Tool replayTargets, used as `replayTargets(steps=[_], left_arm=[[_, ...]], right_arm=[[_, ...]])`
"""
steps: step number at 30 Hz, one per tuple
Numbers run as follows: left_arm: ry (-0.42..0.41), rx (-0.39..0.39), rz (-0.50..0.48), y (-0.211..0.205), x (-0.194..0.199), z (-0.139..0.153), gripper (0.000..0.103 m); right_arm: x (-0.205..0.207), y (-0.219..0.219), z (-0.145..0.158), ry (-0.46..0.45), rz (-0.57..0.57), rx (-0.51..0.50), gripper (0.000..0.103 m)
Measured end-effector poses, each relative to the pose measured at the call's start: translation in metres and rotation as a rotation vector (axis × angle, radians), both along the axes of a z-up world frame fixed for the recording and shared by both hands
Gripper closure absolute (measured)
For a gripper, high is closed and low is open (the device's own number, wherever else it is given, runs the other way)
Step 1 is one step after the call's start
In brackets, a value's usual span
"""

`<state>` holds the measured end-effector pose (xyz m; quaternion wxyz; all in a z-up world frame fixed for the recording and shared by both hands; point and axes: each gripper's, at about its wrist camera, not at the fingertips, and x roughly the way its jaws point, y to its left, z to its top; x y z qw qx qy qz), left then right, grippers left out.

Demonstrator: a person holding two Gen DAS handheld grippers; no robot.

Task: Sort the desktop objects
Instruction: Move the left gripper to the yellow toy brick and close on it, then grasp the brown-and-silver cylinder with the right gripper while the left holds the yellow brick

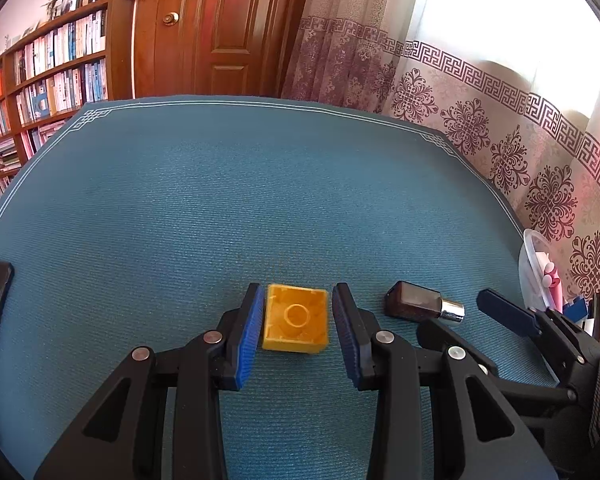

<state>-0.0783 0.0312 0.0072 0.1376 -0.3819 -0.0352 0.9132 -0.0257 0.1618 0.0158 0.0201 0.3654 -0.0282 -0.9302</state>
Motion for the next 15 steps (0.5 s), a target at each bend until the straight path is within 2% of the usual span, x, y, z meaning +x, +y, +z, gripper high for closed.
replayTargets(steps=[6,15], left_arm=[[-0.009,0.004,0.002,-0.001,-0.002,-0.001,0.064],[-0.03,0.01,0.0,-0.002,-0.005,-0.005,0.064]], right_arm=[[-0.015,0.001,-0.007,-0.059,0.043,-0.039,0.04],[-0.02,-0.001,-0.009,-0.068,0.068,-0.024,0.052]])
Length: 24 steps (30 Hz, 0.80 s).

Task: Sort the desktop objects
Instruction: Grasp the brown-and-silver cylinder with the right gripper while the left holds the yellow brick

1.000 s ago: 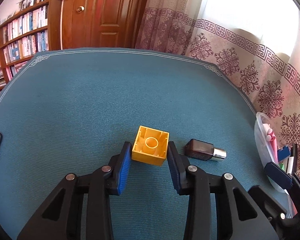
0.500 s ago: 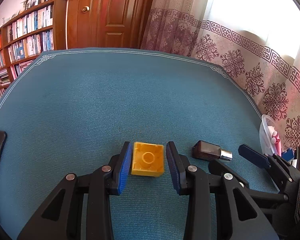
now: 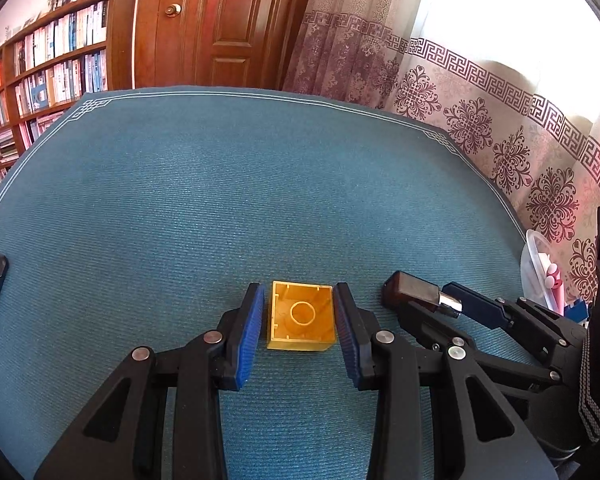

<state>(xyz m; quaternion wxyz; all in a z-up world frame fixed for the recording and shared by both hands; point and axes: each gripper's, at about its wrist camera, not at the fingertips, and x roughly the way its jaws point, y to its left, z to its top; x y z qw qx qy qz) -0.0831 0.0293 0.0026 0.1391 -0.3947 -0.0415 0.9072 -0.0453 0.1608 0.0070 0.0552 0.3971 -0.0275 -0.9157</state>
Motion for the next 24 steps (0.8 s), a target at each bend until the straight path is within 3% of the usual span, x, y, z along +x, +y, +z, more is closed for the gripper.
replayTargets(steps=[4,24], left_arm=[[-0.036,-0.003,0.0,-0.001,-0.005,-0.005,0.064],[-0.009,0.025,0.009,-0.007,-0.003,0.004,0.067]], right_arm=[[0.0,-0.003,0.0,-0.005,0.006,0.013,0.052],[-0.008,-0.007,0.001,-0.003,0.011,0.016,0.051]])
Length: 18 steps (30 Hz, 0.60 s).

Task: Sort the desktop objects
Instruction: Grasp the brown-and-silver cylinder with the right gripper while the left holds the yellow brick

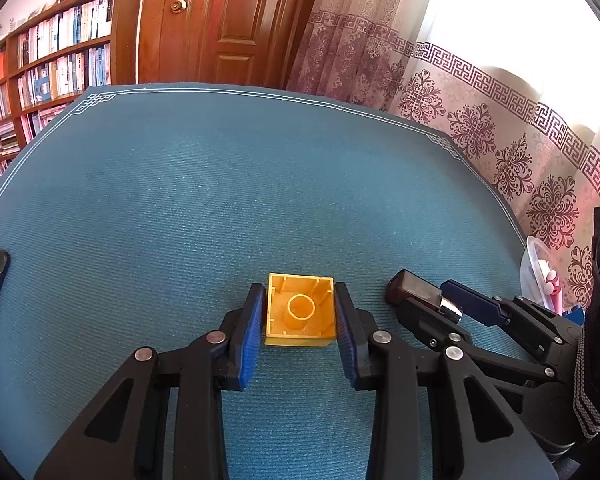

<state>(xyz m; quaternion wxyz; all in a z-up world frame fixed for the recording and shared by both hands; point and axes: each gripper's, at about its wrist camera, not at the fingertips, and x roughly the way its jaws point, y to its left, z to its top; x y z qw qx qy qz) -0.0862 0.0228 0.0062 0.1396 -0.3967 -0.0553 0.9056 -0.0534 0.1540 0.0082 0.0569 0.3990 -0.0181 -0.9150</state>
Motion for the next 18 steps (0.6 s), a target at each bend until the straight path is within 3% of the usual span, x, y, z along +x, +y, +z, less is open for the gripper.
replayTargets(steps=[18], left_arm=[[-0.028,0.031,0.031,-0.011,-0.005,-0.002,0.067]], right_arm=[[0.016,-0.015,-0.002,-0.016,0.032,-0.011,0.05]])
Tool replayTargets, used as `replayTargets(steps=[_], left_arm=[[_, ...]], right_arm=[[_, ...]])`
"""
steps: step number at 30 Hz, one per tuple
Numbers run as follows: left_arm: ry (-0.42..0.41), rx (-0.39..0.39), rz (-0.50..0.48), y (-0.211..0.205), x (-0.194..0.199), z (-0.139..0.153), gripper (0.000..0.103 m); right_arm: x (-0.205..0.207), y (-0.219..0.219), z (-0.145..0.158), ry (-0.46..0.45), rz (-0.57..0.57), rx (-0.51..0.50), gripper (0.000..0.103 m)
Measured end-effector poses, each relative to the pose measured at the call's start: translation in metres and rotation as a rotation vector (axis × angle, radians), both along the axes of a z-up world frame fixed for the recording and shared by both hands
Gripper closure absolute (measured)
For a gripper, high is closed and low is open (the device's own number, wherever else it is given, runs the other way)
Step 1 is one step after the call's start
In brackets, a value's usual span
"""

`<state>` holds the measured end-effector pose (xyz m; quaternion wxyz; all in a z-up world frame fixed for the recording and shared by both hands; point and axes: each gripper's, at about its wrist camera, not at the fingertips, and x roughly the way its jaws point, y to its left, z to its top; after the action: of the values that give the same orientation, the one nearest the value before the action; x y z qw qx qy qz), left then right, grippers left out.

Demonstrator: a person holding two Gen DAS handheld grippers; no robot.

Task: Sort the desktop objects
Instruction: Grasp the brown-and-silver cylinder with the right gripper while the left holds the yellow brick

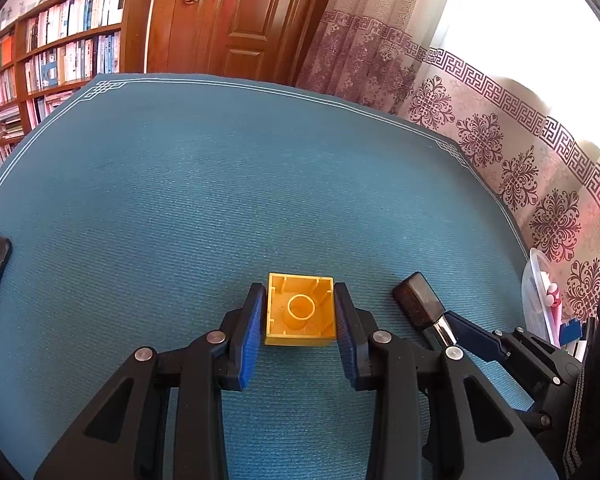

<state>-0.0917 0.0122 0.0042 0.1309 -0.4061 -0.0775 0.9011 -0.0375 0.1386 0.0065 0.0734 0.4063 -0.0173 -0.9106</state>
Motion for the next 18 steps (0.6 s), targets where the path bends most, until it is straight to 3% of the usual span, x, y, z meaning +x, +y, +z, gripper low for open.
replayTargets(steps=[13,18], left_arm=[[0.004,0.022,-0.008,-0.002,0.0,0.002,0.067],[0.003,0.023,-0.011,-0.001,0.0,0.001,0.067]], right_arm=[[-0.017,-0.006,0.0,0.006,-0.044,0.041,0.051],[-0.014,-0.005,0.001,0.012,-0.066,0.064,0.072]])
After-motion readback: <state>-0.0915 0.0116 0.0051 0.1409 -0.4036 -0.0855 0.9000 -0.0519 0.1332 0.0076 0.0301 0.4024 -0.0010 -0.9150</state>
